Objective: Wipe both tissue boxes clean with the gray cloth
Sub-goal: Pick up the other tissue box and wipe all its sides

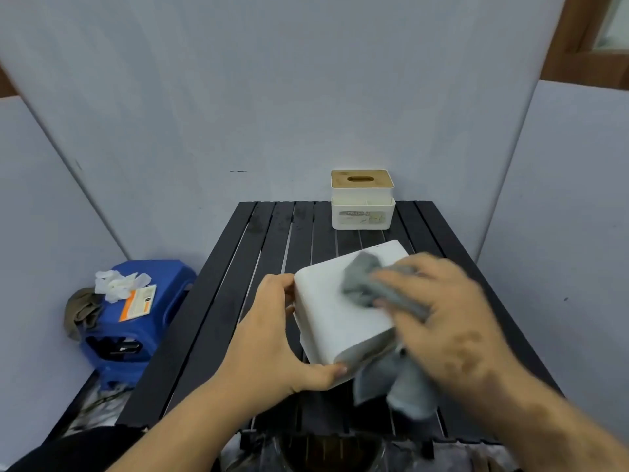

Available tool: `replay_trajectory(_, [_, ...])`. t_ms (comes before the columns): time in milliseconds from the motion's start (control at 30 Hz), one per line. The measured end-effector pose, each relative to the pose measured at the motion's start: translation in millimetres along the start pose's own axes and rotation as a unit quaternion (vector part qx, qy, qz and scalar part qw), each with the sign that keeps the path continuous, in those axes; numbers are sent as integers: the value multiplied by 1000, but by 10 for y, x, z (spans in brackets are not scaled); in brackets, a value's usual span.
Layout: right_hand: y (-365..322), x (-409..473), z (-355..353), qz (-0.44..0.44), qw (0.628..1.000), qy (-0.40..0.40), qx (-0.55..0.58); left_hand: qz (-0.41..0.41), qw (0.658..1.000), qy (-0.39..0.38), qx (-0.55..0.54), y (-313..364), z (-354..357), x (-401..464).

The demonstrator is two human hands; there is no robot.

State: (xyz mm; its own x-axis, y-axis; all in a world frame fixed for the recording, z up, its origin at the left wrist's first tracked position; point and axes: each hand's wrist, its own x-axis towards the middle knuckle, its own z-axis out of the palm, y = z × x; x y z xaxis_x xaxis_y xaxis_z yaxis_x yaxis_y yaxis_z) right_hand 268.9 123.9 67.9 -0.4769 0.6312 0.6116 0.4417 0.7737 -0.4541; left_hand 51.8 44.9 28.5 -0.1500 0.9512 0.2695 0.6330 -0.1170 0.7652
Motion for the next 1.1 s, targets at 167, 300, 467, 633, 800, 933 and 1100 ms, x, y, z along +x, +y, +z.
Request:
replay_trajectory(167, [373, 157, -137, 162, 985, 54, -12, -14, 1000, -2, 28, 55, 32, -31])
replay_trajectory(300, [-213, 46, 174, -20, 998, 8, -54, -8, 1000, 15, 5, 106, 82, -36])
replay_trajectory(467, [78, 230, 86, -11, 999, -12, -33, -4, 1000, 21, 9, 110, 101, -47])
replay_trajectory(633, [360, 394, -54, 150, 987, 28, -41, -16, 999, 24, 23, 136, 122, -100])
replay_trajectory(800, [-397, 173, 217, -47, 997, -34, -47, -19, 999, 31, 13, 138, 146, -140])
replay_trajectory(933, [49, 338, 102, 53, 997, 14, -52, -5, 999, 27, 29, 132, 131, -147])
replay_trajectory(1100, [403, 421, -78, 200, 978, 33, -57, -9, 999, 30, 28, 134, 141, -179])
